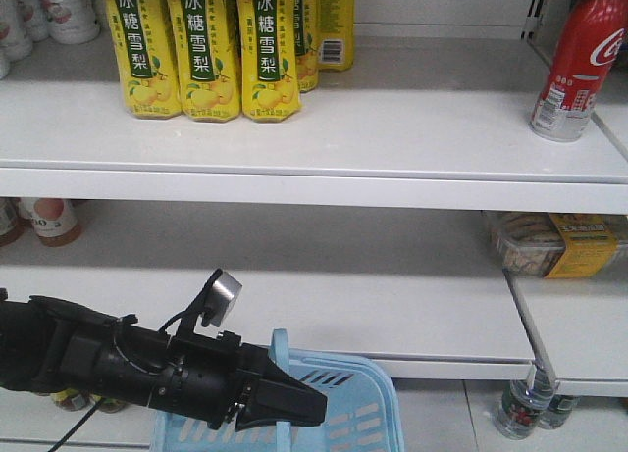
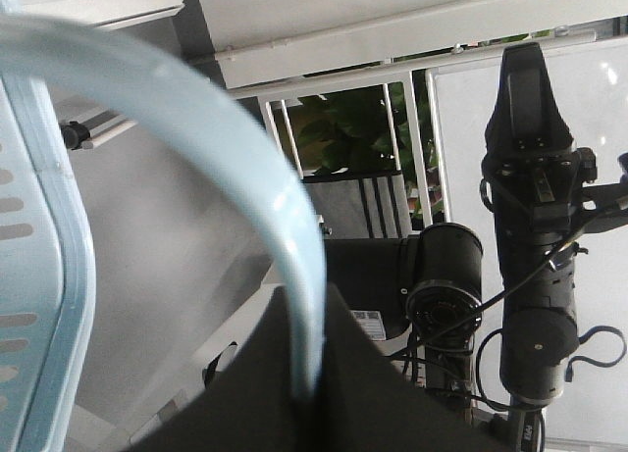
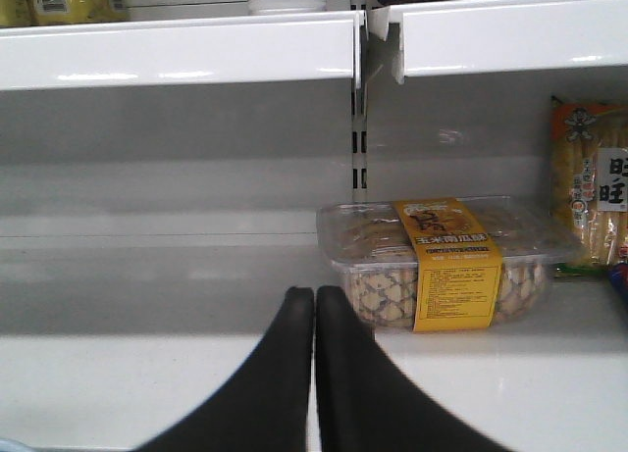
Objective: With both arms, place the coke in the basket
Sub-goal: 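Align the base in front of the shelf holding the Coca-Cola can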
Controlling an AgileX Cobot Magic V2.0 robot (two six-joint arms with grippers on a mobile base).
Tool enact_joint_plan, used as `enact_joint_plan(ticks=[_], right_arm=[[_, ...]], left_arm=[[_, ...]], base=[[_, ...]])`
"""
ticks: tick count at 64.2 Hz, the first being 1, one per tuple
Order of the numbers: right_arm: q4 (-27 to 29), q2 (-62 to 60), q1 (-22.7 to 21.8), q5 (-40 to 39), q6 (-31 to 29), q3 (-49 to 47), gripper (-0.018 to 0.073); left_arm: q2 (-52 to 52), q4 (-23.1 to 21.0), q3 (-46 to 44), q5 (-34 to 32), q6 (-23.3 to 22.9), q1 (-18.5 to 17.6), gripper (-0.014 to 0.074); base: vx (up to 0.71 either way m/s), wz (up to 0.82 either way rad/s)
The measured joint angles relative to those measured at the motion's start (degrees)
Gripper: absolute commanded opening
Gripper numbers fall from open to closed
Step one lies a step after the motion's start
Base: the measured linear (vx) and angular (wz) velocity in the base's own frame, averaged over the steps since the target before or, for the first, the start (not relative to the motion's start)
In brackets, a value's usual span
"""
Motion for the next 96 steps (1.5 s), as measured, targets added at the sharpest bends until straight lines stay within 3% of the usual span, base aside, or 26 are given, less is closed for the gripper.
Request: enact_joint_plan(ticks=[96], right_arm=[[0.0,0.0,0.0,0.0,0.0,0.0,-0.0010]], left_arm=[[0.0,0.0,0.0,0.0,0.0,0.0,-0.0006]], base=[[0.01,0.00]])
